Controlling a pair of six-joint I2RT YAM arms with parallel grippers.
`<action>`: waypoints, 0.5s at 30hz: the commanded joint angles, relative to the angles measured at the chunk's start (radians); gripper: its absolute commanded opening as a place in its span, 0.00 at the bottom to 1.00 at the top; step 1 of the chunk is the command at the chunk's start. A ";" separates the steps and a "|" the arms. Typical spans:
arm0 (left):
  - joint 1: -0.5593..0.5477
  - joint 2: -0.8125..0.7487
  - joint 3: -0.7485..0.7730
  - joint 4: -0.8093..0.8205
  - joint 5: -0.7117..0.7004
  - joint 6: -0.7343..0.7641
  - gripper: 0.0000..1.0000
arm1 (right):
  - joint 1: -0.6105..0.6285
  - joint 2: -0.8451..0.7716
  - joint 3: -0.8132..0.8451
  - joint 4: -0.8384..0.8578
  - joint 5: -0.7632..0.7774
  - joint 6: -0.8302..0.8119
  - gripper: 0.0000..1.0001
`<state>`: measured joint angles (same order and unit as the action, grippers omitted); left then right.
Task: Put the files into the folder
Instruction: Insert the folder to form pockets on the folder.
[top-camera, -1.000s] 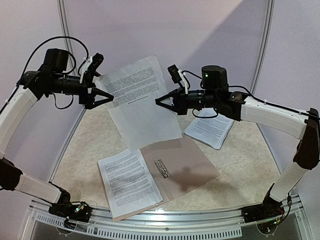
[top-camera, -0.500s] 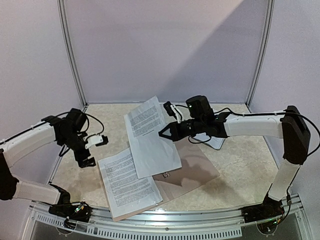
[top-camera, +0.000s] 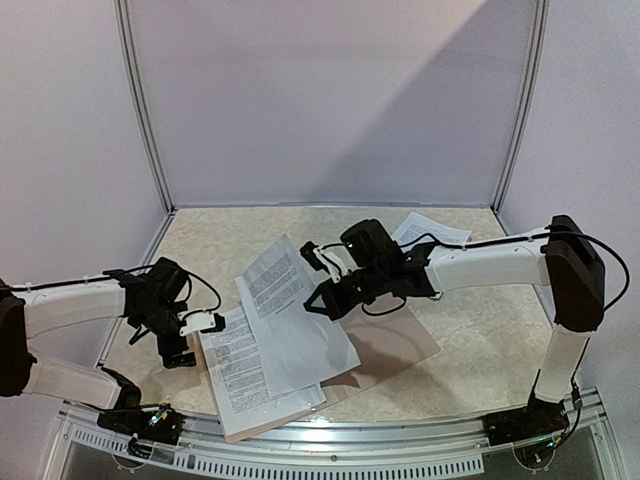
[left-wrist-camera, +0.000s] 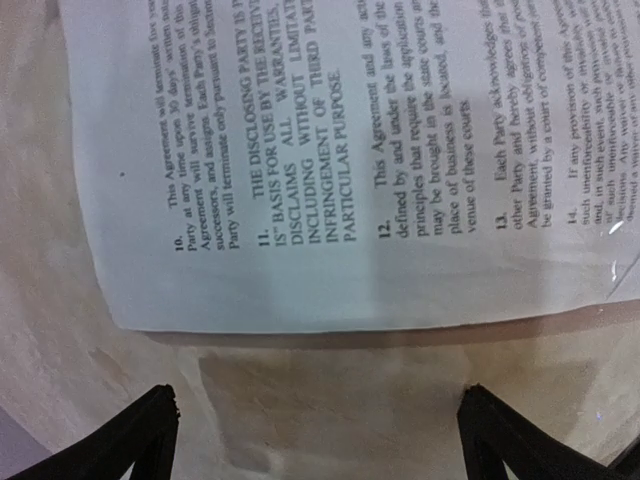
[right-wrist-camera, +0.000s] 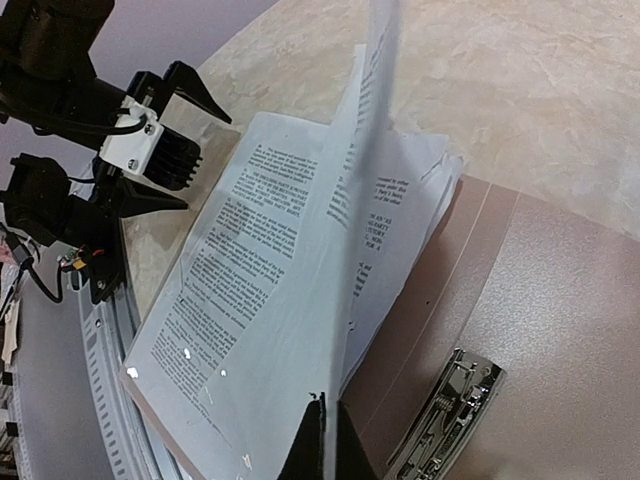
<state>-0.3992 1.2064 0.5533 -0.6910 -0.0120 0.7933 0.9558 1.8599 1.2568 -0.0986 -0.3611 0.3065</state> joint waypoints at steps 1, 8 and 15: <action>-0.038 0.016 -0.026 0.054 0.004 0.014 1.00 | 0.007 0.024 0.003 0.037 -0.079 0.025 0.00; -0.077 0.024 -0.041 0.067 0.004 0.002 0.99 | 0.007 0.075 -0.015 0.177 -0.206 0.181 0.00; -0.093 0.022 -0.059 0.074 -0.015 0.015 1.00 | 0.008 0.167 0.017 0.167 -0.217 0.380 0.00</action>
<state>-0.4686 1.2144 0.5354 -0.6331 -0.0135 0.7971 0.9558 1.9686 1.2552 0.0677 -0.5632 0.5510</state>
